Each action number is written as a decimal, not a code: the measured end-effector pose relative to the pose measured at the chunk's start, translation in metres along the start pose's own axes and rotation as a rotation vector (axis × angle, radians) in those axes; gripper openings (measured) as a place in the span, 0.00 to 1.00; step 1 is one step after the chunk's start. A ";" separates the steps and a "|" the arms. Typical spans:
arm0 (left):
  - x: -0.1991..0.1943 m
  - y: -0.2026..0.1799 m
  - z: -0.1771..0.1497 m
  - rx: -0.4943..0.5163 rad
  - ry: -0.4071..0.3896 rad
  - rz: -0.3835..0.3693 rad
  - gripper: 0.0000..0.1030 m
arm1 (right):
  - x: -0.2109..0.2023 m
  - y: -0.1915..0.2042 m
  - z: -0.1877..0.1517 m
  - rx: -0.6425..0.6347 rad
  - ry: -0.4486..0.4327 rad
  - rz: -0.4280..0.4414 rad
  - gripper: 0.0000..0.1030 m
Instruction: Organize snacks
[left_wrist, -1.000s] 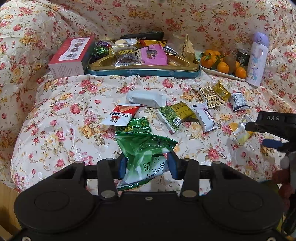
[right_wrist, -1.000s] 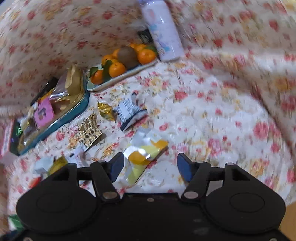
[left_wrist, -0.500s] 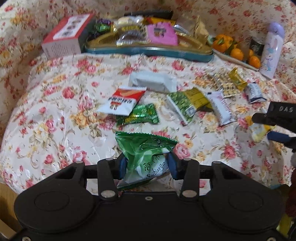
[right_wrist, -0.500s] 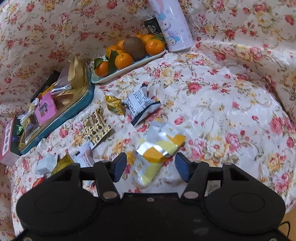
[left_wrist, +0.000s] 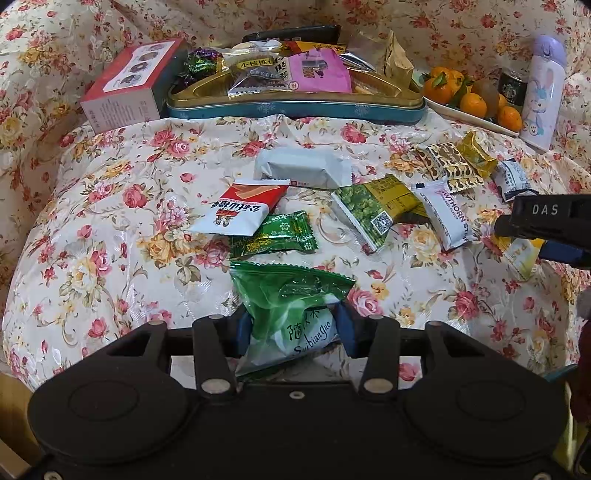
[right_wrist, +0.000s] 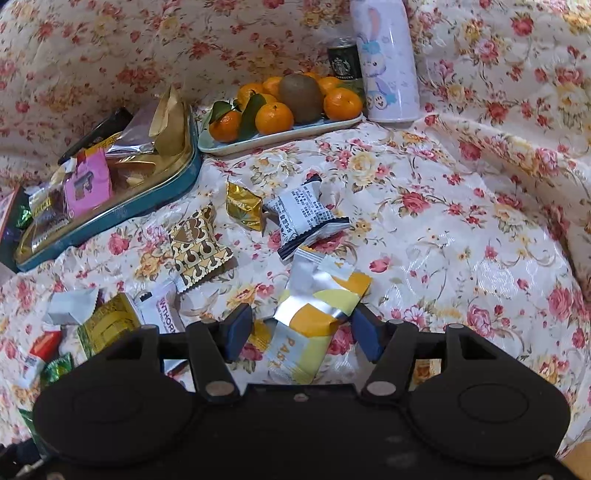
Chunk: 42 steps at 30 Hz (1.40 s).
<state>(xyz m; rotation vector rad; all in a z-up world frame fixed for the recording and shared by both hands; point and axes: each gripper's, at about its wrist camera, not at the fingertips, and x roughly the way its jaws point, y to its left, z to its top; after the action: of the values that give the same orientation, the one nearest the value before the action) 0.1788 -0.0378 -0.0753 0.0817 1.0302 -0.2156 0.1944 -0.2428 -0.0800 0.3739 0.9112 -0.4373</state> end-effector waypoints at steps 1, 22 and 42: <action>0.000 0.000 0.000 -0.001 -0.001 0.000 0.52 | -0.001 0.000 -0.001 -0.009 -0.004 -0.006 0.52; -0.001 0.001 0.001 -0.014 0.002 0.012 0.50 | -0.015 -0.045 0.000 0.054 -0.044 -0.101 0.55; -0.023 0.008 0.009 -0.047 -0.043 -0.009 0.49 | -0.029 -0.044 0.007 0.050 -0.117 -0.013 0.31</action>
<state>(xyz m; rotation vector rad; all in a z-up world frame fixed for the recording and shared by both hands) 0.1771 -0.0283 -0.0510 0.0300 0.9920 -0.2003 0.1609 -0.2777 -0.0583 0.3842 0.7904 -0.4891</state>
